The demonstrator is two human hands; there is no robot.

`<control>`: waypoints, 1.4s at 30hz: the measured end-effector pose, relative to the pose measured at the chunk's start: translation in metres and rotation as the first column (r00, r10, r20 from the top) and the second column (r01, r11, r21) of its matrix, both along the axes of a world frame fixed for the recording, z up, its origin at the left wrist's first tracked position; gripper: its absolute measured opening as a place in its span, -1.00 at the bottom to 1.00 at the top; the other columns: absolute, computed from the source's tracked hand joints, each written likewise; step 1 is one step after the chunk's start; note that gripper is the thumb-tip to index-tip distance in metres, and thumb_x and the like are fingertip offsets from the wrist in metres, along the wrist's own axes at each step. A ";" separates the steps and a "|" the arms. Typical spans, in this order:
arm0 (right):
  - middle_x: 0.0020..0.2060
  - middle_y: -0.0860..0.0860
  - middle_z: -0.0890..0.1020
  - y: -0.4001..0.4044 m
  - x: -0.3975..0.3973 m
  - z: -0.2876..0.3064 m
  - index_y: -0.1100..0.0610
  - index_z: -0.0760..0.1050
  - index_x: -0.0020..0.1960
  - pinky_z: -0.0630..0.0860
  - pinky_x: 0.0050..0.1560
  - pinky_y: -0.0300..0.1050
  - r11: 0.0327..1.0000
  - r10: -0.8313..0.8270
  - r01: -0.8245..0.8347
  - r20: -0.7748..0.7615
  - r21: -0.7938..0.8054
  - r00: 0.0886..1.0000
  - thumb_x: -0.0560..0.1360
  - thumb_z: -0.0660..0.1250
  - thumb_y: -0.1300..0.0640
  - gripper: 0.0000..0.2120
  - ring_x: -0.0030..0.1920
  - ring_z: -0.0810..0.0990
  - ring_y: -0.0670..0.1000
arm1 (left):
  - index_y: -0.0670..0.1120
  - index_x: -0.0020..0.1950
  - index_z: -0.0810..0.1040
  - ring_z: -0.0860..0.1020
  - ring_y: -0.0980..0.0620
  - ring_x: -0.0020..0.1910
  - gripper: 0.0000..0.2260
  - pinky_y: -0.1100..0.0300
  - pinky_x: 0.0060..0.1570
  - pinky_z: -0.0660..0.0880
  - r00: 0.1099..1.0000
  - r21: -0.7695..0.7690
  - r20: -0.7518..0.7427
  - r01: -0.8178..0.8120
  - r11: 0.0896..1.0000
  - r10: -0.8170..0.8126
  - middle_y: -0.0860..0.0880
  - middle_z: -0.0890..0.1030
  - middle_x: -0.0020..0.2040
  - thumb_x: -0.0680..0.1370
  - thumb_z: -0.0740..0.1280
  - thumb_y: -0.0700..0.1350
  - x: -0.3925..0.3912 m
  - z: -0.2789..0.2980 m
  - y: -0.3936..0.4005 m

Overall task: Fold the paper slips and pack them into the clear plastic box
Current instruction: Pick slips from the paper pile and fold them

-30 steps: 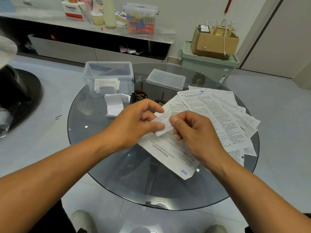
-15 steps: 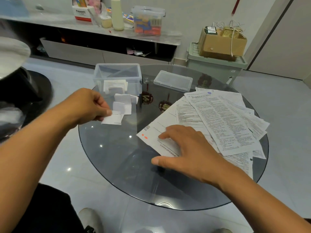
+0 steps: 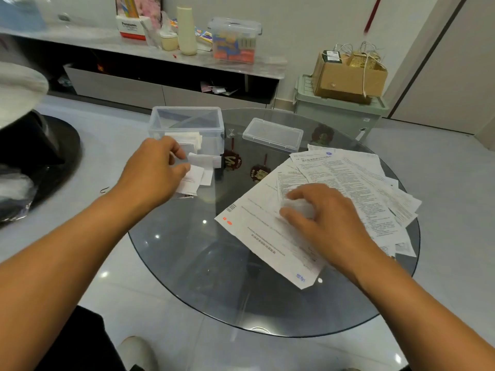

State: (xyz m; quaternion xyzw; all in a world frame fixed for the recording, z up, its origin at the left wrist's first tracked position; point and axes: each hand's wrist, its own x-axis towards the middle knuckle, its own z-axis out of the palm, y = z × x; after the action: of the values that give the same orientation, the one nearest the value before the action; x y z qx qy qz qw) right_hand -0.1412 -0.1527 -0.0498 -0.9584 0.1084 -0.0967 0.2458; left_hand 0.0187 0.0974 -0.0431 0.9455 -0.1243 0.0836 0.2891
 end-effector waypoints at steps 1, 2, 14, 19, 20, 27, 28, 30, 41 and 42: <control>0.35 -0.14 0.53 -0.006 0.000 0.003 -0.14 0.50 0.36 0.33 0.45 0.10 0.997 -0.056 0.053 -0.044 -0.052 0.997 0.55 0.39 -0.19 -0.60 0.35 0.45 -0.01 | -0.01 0.10 0.53 0.50 -0.01 -0.12 -0.88 0.32 -0.29 0.29 0.998 -0.005 0.057 0.023 1.000 -0.022 -0.04 0.51 0.01 0.59 0.41 -0.06 -0.004 0.002 -0.005; 0.41 -0.10 0.48 -0.012 0.000 0.007 -0.12 0.43 0.44 0.27 0.47 0.11 0.989 -0.104 0.091 -0.119 -0.114 0.987 0.54 0.39 -0.20 -0.50 0.41 0.42 0.04 | 0.00 0.13 0.53 0.51 -0.02 -0.09 -0.87 0.30 -0.22 0.35 0.993 -0.005 0.110 0.049 0.999 -0.048 -0.02 0.49 0.05 0.60 0.39 -0.06 -0.009 0.002 -0.010; -0.10 -0.01 0.48 -0.034 -0.012 0.004 0.09 0.47 0.17 0.42 -0.20 -0.07 0.855 -0.272 0.091 -0.291 -0.511 0.917 0.51 0.28 0.29 -0.74 -0.16 0.48 0.06 | 0.09 0.47 0.43 0.36 0.13 0.44 -0.58 0.23 0.31 0.31 0.823 0.128 -0.002 0.564 0.816 -0.568 0.16 0.39 0.48 0.61 0.36 0.05 -0.038 -0.023 -0.053; -0.10 -0.03 0.39 -0.008 -0.018 0.022 0.01 0.43 0.16 0.35 -0.17 -0.07 0.787 -0.191 -0.005 -0.251 -0.617 0.949 0.50 0.37 0.22 -0.71 -0.13 0.49 0.08 | 0.23 0.57 0.22 0.23 0.21 0.51 -0.37 0.15 0.44 0.30 0.760 0.117 -0.063 0.649 0.752 -0.647 0.24 0.25 0.56 0.56 0.40 0.17 -0.040 -0.032 -0.057; -0.09 -0.02 0.40 0.001 -0.019 0.024 0.01 0.40 0.16 0.29 -0.15 -0.06 0.788 -0.154 -0.037 -0.255 -0.615 0.955 0.49 0.37 0.23 -0.69 -0.08 0.53 0.09 | 0.24 0.58 0.20 0.21 0.23 0.52 -0.34 0.18 0.44 0.27 0.746 0.108 -0.051 0.665 0.739 -0.664 0.24 0.24 0.56 0.55 0.42 0.16 -0.041 -0.033 -0.058; 0.01 -0.04 0.66 0.037 -0.020 0.016 -0.08 0.50 0.25 0.18 -0.04 -0.04 0.829 0.142 -0.221 -0.190 -0.514 0.972 0.57 0.27 0.18 -0.70 0.04 0.60 0.11 | 0.08 0.24 0.66 0.48 0.12 0.34 -0.69 0.07 0.32 0.47 0.630 0.073 0.123 0.765 0.640 -0.767 0.08 0.57 0.35 0.51 0.51 -0.09 -0.044 -0.042 -0.069; 0.04 -0.07 0.68 0.034 -0.020 0.016 -0.12 0.52 0.29 0.24 -0.01 -0.06 0.868 0.179 -0.237 -0.170 -0.437 0.969 0.59 0.27 0.12 -0.69 0.07 0.60 0.08 | 0.06 0.16 0.69 0.53 0.14 0.26 -0.76 0.06 0.24 0.52 0.625 0.039 0.098 0.775 0.630 -0.775 0.10 0.62 0.25 0.51 0.50 -0.14 -0.044 -0.043 -0.069; 0.14 -0.25 0.65 0.018 -0.021 0.023 -0.25 0.48 0.37 0.35 0.20 -0.14 0.944 0.253 -0.284 -0.184 -0.168 0.950 0.56 0.36 0.01 -0.60 0.22 0.56 -0.11 | 0.07 0.08 0.69 0.59 0.16 0.15 -0.81 0.06 0.14 0.54 0.637 -0.071 -0.003 0.769 0.635 -0.771 0.15 0.66 0.13 0.54 0.47 -0.18 -0.044 -0.042 -0.067; 0.43 -0.47 0.29 -0.074 -0.034 0.032 -0.54 0.35 0.35 0.23 0.49 -0.14 0.955 0.298 -0.278 -0.317 0.109 0.900 0.40 0.58 -0.17 -0.35 0.41 0.26 -0.38 | -0.09 0.08 0.63 0.52 0.11 0.36 -0.84 0.07 0.38 0.46 0.484 -0.542 -0.266 0.640 0.544 -0.834 0.03 0.65 0.25 0.52 0.50 -0.21 -0.054 -0.032 -0.059; 0.44 -0.42 0.32 -0.069 -0.030 0.025 -0.49 0.44 0.31 0.23 0.49 -0.14 0.952 0.306 -0.297 -0.294 0.076 0.905 0.43 0.56 -0.11 -0.45 0.43 0.28 -0.32 | -0.01 0.02 0.63 0.47 0.15 0.41 -0.83 0.07 0.41 0.41 0.468 -0.515 -0.278 0.665 0.541 -0.839 0.07 0.63 0.27 0.49 0.52 -0.19 -0.054 -0.031 -0.059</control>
State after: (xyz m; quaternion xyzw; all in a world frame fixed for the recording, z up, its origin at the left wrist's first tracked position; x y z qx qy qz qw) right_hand -0.1714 -0.2219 -0.0251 -0.9633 -0.0033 0.0918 0.2523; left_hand -0.0349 0.0386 -0.0745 0.7106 -0.4395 -0.2802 0.4726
